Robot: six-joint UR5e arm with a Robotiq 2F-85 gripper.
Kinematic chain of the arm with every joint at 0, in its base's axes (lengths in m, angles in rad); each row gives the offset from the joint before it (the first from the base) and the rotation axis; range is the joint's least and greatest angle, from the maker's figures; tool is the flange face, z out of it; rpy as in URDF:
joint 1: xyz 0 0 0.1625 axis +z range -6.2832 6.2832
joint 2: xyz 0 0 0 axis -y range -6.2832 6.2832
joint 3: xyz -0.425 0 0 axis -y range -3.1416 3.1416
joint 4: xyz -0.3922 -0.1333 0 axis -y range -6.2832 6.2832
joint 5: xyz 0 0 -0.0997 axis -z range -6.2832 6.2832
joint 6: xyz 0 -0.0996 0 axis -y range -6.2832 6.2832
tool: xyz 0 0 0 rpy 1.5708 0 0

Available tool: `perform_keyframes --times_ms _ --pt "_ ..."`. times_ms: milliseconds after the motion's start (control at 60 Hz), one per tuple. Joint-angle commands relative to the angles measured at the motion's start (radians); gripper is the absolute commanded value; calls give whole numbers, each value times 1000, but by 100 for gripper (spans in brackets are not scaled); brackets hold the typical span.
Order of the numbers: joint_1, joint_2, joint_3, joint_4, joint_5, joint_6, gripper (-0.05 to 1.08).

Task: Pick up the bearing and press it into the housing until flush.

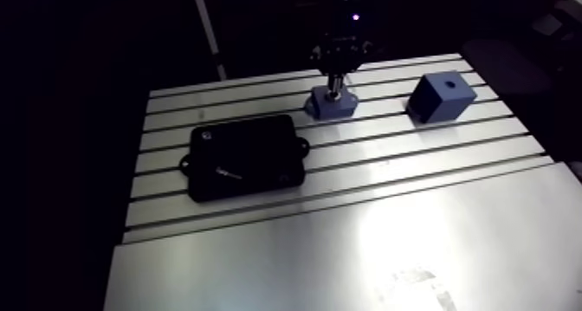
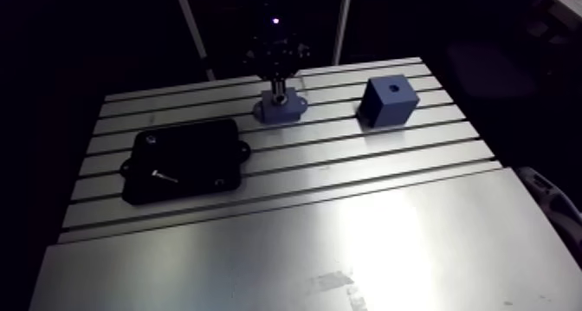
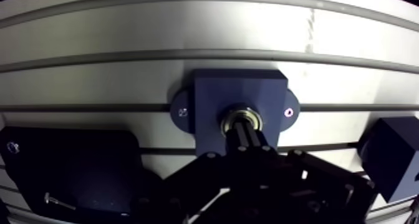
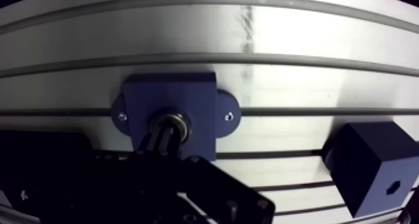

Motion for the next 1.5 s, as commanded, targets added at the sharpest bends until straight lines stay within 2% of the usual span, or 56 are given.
perform_keyframes --times_ms 17,1500 --pt "0 0 6 -2 -1 -2 108" --pt "-1 15 15 -22 -1 -17 108"
